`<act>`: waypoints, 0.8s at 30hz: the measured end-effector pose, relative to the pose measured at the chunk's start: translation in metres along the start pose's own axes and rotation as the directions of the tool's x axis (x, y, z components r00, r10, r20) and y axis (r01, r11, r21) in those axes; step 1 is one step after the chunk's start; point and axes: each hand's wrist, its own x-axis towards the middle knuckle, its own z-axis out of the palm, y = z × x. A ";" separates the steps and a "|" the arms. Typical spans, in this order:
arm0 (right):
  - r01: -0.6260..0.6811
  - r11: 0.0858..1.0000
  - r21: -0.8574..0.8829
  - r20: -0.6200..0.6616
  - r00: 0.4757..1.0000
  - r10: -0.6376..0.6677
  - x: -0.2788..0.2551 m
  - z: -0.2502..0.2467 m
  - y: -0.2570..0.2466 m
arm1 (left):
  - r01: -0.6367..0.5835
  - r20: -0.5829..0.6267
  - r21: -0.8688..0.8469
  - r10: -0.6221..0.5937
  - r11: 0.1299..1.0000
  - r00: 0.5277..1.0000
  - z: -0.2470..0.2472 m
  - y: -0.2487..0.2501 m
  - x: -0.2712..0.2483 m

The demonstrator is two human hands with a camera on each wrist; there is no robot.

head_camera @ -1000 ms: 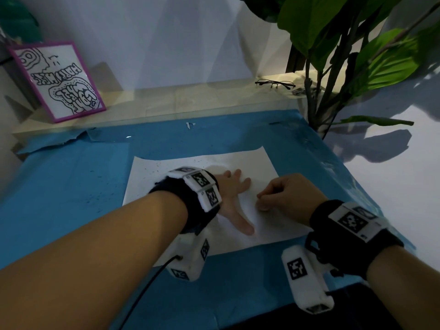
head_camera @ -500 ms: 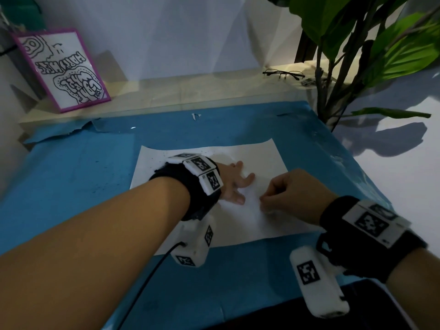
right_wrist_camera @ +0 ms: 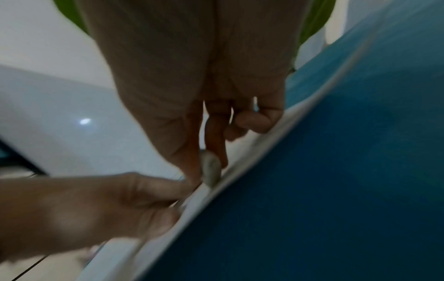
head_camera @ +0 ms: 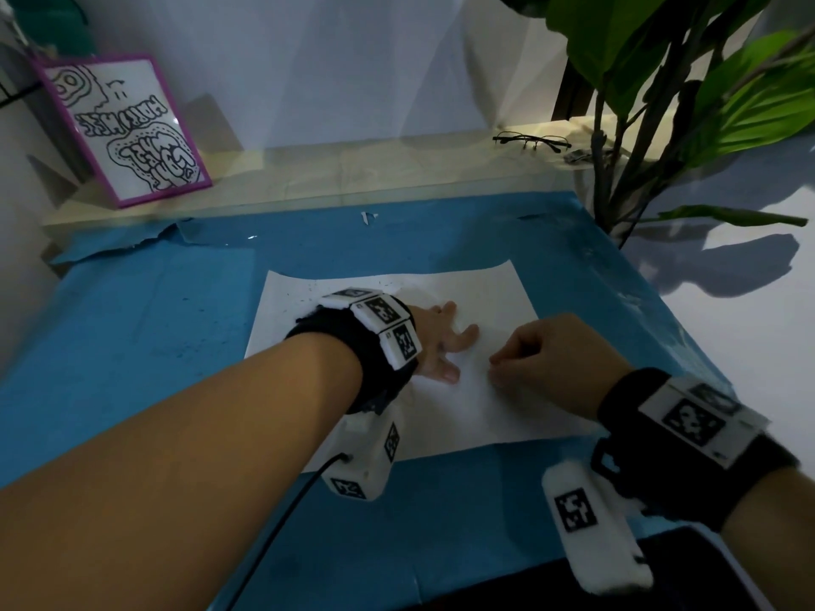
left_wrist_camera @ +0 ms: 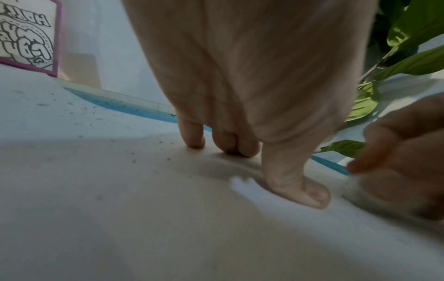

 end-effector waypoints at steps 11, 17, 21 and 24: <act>0.085 0.996 -0.040 0.174 0.982 -0.077 -0.002 0.008 -0.008 | 0.020 -0.015 0.005 -0.019 1.000 1.000 0.000 0.004 -0.002; 0.082 0.996 0.033 0.079 0.993 -0.085 0.000 0.011 -0.007 | 0.020 -0.012 0.018 -0.020 1.000 1.000 0.000 0.004 -0.003; 0.094 0.994 0.063 0.046 0.994 -0.097 -0.001 0.009 -0.005 | 0.023 0.001 0.010 -0.023 1.000 1.000 0.000 0.003 -0.002; 0.119 0.991 0.057 0.017 0.993 -0.120 -0.002 0.015 -0.005 | 0.028 -0.002 0.012 -0.028 1.000 1.000 0.000 0.005 -0.004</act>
